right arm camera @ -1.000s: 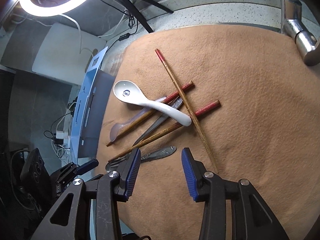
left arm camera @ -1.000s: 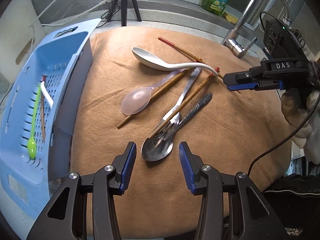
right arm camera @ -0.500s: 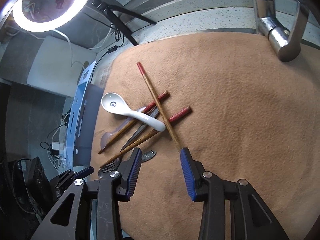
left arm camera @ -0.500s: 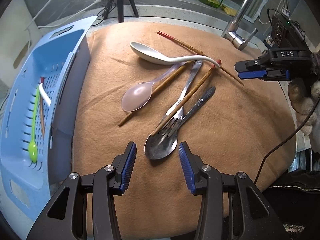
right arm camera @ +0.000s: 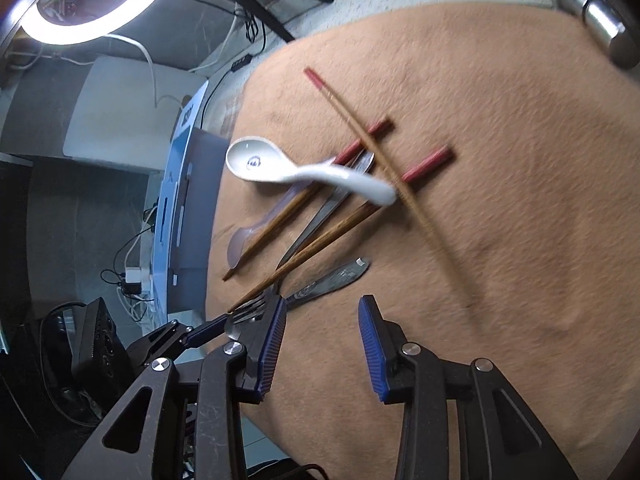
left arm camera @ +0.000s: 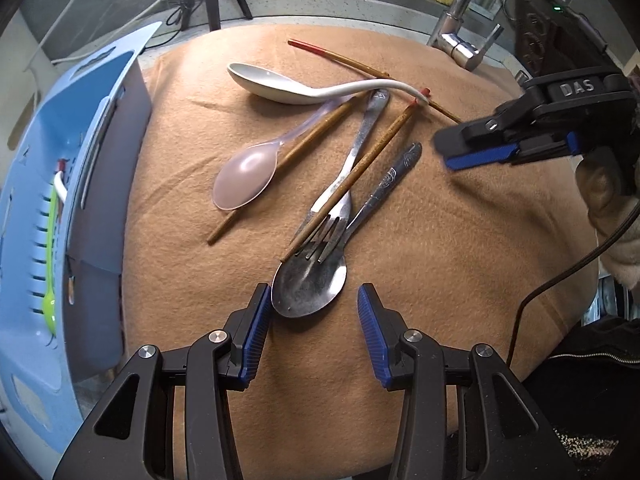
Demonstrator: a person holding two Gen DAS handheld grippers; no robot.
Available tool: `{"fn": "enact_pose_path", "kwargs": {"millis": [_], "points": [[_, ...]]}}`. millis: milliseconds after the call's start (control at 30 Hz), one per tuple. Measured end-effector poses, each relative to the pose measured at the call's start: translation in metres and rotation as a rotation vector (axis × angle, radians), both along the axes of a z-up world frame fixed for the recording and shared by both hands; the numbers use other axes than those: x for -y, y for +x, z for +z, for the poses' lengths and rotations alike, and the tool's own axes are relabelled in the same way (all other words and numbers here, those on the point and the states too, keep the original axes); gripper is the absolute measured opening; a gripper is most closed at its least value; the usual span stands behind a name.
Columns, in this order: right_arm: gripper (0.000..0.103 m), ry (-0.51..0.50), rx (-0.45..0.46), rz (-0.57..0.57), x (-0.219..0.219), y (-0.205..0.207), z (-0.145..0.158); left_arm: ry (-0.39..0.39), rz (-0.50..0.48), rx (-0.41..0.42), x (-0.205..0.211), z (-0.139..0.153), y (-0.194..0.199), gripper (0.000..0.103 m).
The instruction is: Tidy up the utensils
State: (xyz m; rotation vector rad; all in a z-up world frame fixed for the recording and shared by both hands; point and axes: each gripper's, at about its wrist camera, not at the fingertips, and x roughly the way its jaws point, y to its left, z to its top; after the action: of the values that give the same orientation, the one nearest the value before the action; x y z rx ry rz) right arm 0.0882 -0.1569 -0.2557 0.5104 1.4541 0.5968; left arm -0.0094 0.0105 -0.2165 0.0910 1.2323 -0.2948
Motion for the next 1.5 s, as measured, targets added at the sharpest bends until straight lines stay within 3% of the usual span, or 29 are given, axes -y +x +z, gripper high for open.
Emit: {"fn": "enact_pose_path", "kwargs": {"millis": [333,433,533,600,733,900,1167,1500], "points": [[0.027,0.033,-0.059,-0.02,-0.03,-0.003,-0.019,0.057,-0.069,0.029,0.011,-0.006,-0.005,0.042],[0.025,0.035,-0.068,-0.04,-0.03,-0.004,-0.023,0.047,-0.074,0.037,0.013,-0.005,-0.01,0.031],[0.024,0.044,-0.077,-0.056,-0.03,-0.004,-0.025,0.008,-0.063,0.029,0.012,-0.003,-0.013,0.026],[0.024,0.043,-0.075,-0.059,-0.03,-0.003,-0.025,-0.025,-0.066,0.02,0.014,-0.003,-0.015,0.026],[0.023,0.035,-0.067,-0.068,-0.034,-0.002,-0.026,-0.016,-0.071,0.021,0.022,-0.009,-0.015,0.026],[0.011,0.012,-0.065,-0.084,-0.037,0.0,-0.029,-0.031,-0.065,0.035,0.027,-0.01,-0.012,0.026],[0.011,0.054,-0.112,-0.142,-0.029,0.002,-0.036,-0.065,-0.077,0.03,0.019,-0.007,-0.012,0.024],[0.008,0.028,-0.082,-0.154,-0.033,-0.007,-0.03,-0.112,-0.079,0.025,0.021,-0.006,-0.02,0.022]]}}
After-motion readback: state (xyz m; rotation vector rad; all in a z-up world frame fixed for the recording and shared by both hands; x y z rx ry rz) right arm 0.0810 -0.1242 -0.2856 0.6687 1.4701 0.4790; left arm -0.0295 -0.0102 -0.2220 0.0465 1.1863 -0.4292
